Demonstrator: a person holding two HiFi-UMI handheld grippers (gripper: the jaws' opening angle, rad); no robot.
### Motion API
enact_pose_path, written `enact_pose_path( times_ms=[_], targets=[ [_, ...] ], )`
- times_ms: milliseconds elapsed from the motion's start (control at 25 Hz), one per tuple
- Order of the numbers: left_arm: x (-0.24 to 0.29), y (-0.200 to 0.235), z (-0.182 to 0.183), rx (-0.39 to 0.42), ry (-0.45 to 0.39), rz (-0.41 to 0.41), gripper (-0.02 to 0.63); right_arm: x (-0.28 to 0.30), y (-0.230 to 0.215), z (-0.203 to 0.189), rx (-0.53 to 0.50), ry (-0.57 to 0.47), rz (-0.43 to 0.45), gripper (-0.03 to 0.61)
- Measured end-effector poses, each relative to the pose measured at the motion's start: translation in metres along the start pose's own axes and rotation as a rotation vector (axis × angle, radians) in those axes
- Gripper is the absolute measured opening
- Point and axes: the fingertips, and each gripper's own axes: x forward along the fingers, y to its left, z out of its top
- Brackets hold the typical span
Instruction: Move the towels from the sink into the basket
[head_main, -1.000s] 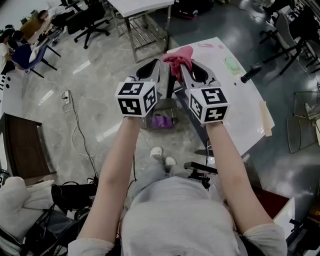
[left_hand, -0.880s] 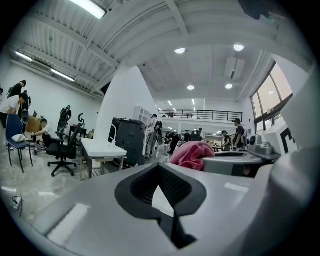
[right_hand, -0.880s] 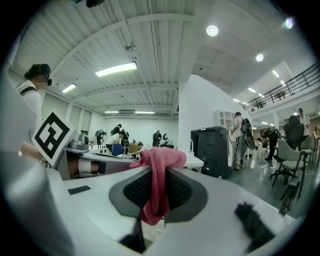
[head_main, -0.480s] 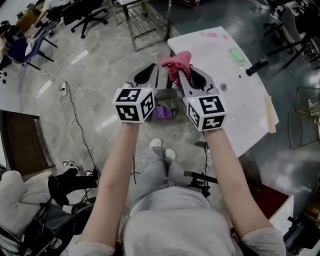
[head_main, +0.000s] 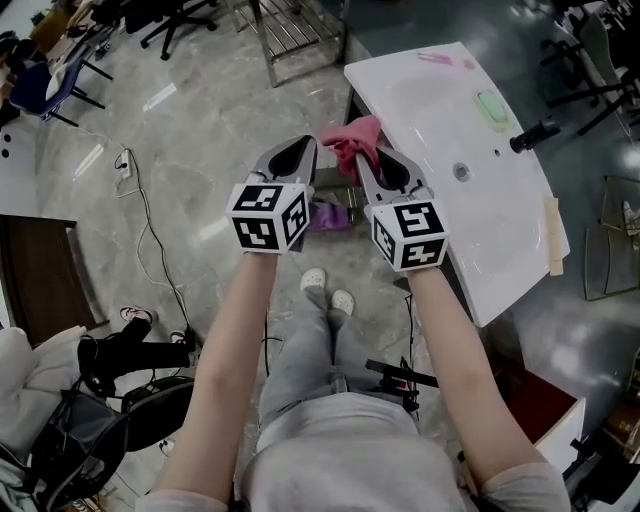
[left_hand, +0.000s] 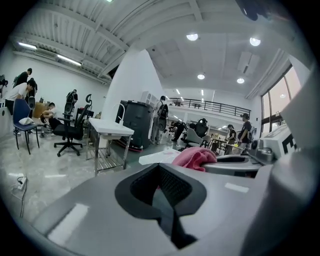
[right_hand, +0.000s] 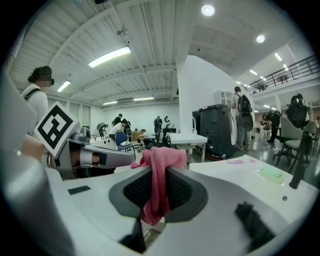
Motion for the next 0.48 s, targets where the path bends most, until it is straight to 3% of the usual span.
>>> enact_pose_path(
  times_ms=[480],
  targets=[
    [0.023, 0.048, -0.059, -0.032, 0.099, 0.007, 0.006, 0.05, 0.008, -0.069, 0.066, 0.124, 0.013, 0.067]
  ],
)
